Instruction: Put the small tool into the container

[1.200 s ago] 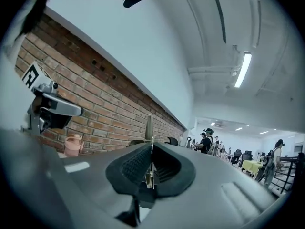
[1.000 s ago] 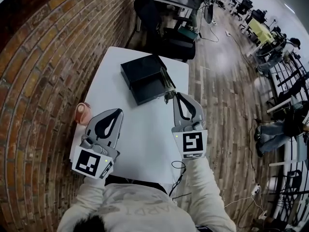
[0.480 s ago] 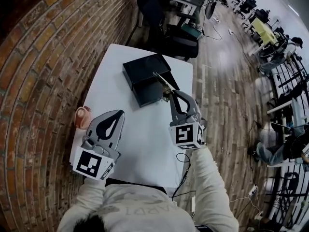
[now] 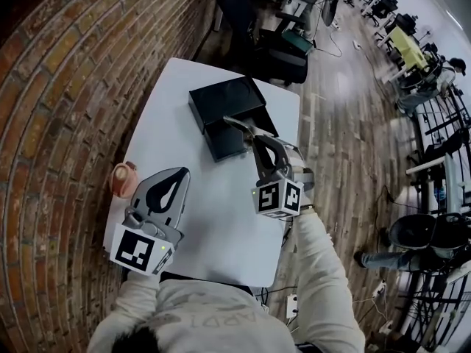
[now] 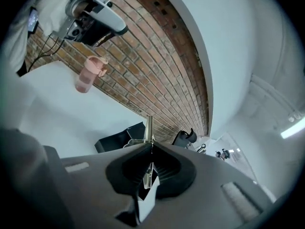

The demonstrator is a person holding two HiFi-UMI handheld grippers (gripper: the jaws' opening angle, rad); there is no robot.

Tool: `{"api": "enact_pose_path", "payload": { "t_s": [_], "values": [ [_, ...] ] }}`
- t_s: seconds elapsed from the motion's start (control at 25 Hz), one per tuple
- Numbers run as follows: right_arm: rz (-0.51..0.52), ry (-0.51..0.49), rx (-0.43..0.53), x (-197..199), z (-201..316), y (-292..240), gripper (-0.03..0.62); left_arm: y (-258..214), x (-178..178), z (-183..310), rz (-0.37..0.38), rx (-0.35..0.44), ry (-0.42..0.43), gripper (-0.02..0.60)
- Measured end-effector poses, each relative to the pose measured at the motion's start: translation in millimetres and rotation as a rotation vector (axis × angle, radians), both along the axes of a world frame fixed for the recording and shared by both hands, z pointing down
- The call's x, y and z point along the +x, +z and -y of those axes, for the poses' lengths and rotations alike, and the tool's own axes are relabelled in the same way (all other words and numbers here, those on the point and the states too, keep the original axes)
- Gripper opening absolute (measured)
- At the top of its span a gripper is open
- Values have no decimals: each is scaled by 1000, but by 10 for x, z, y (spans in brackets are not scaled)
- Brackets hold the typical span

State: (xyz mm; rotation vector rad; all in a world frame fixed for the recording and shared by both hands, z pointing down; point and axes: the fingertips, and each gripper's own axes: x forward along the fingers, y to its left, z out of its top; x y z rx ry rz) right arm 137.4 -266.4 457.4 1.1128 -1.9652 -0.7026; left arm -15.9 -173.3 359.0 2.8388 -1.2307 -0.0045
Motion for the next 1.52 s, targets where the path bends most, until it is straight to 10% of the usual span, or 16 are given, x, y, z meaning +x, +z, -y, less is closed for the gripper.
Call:
{"api": "enact_pose_path", "payload": {
  "t_s": [0.76, 1.52],
  "values": [
    [-358, -157, -105, -81, 433, 875, 21, 280, -70, 250, 2, -55, -18, 5],
    [-502, -196, -197, -28, 777, 1473, 21, 500, -54, 469, 13, -100, -23, 5]
  ]
}}
